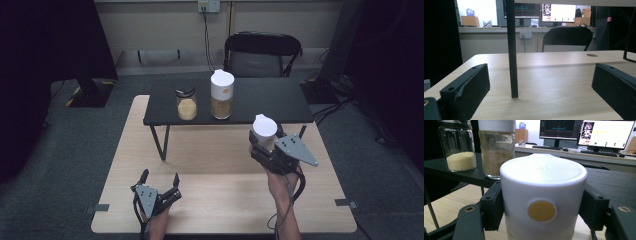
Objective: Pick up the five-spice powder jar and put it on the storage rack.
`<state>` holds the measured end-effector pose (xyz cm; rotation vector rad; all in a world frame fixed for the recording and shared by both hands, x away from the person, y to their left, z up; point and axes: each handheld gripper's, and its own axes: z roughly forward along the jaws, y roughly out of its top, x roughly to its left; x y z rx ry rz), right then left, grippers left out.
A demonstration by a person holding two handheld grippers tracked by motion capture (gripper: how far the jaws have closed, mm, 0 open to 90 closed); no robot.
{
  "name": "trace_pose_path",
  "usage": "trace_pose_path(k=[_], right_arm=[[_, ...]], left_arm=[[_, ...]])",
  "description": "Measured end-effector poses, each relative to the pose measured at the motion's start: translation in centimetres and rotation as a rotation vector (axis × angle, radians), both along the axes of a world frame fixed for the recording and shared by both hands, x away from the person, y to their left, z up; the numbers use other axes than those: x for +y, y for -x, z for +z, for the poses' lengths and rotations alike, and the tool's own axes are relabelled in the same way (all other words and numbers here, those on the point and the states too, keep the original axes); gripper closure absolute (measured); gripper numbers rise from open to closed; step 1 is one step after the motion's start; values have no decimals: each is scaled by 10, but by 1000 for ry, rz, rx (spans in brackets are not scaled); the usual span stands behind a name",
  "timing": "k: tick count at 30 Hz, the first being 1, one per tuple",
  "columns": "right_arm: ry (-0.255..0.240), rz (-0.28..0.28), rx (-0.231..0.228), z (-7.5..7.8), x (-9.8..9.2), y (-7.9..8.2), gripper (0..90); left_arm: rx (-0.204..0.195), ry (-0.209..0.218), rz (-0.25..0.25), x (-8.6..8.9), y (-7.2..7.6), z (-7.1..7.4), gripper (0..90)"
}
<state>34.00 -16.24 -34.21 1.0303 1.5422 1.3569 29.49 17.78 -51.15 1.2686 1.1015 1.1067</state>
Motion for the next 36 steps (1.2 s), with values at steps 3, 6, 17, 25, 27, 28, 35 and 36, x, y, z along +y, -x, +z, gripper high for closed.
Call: trace_pose_path(k=[3,6,17,25,27,28,35,36], right_arm=[[4,3,-4,4,1,-1,304],[5,4,-6,8,1,-3,304],[-2,3,-15,23,-1,-8,303],[2,11,-14,34,0,-16,304],[6,12,-16,38,1,-17,304],[9,12,-16,40,2,-18,304],[15,11,-12,51,3,-25,304],[15,14,-12,53,3,-26,304]], left_arm=[[0,0,0,0,0,0,11],[0,0,0,0,0,0,14],[0,0,0,0,0,0,13],[0,0,2,0,0,0,16],[0,0,2,0,0,0,16],[0,0,2,0,0,0,16],[0,0,2,0,0,0,15],[0,0,2,0,0,0,15]])
